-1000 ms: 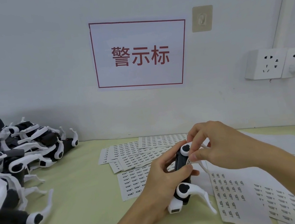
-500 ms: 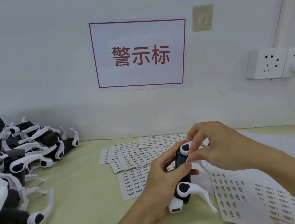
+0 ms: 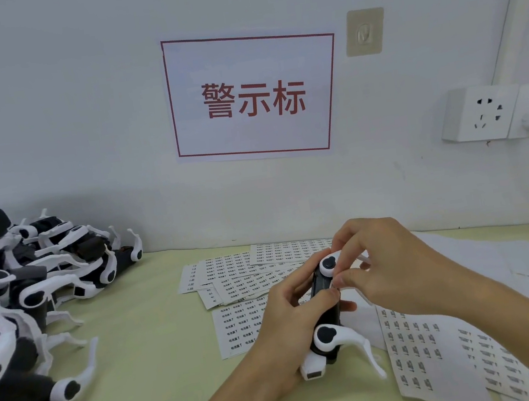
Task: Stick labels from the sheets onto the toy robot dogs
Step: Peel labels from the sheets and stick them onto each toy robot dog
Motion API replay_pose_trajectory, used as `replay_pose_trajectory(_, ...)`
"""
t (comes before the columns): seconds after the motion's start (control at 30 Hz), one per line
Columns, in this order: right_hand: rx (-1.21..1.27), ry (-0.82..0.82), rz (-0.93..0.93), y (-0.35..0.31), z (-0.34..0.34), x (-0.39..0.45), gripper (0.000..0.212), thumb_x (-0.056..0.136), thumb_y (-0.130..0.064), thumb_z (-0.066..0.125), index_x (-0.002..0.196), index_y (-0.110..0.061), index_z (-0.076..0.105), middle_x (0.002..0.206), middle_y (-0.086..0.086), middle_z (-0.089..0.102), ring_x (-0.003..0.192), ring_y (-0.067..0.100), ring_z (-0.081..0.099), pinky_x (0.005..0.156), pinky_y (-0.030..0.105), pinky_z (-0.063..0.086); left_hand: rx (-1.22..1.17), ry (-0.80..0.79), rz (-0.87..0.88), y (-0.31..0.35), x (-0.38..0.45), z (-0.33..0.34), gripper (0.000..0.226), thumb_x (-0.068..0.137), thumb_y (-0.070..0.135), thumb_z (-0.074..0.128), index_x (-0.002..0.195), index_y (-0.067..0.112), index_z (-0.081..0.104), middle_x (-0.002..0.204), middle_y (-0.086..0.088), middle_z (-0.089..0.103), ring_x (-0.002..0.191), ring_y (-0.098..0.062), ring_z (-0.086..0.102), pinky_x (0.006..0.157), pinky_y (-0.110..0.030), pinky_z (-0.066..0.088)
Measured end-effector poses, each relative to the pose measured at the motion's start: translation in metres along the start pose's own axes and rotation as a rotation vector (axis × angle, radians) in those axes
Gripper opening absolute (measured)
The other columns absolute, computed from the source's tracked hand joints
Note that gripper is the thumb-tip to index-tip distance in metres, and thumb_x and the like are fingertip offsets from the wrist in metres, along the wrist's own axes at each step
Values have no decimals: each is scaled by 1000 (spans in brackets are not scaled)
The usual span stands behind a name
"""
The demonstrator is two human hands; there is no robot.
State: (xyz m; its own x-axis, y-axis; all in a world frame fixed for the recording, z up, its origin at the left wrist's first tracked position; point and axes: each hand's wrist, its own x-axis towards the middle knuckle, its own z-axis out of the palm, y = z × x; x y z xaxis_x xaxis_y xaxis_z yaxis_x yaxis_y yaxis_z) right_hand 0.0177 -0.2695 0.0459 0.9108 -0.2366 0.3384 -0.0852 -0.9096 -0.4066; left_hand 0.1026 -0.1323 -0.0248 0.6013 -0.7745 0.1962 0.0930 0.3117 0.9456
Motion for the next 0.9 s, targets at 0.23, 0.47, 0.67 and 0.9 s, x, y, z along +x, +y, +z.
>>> replay_pose_trajectory(0.23,-89,23,-22,-5,0,-4,16,83,-29,74,68,-33,74,99,-26,55,100,-14,46,70,11,38,-24,11,-5,0,-1,1,50,93,-5,55,127,30,67,124,-5,70,98,-29,73,84,-32,59)
replay_pose_trajectory(0.47,-183,47,7,-16,0,-9,13,86,-34,69,74,-35,71,102,-27,50,99,-1,41,88,27,41,-25,22,-2,0,-1,2,51,93,-6,55,128,28,66,124,-6,70,98,-30,72,88,-37,58)
replay_pose_trajectory(0.67,-280,85,37,-25,4,-13,14,89,-33,64,79,-32,73,107,-25,50,103,3,44,84,29,43,-3,28,16,2,-3,3,49,94,-5,56,126,30,67,121,-4,71,98,-26,73,82,-29,58)
replay_pose_trajectory(0.9,-316,113,93,-29,4,-13,14,88,-34,64,79,-30,75,108,-21,53,103,7,48,78,29,43,13,32,10,3,-4,4,50,93,-5,56,131,26,65,122,-3,71,97,-25,73,78,-24,56)
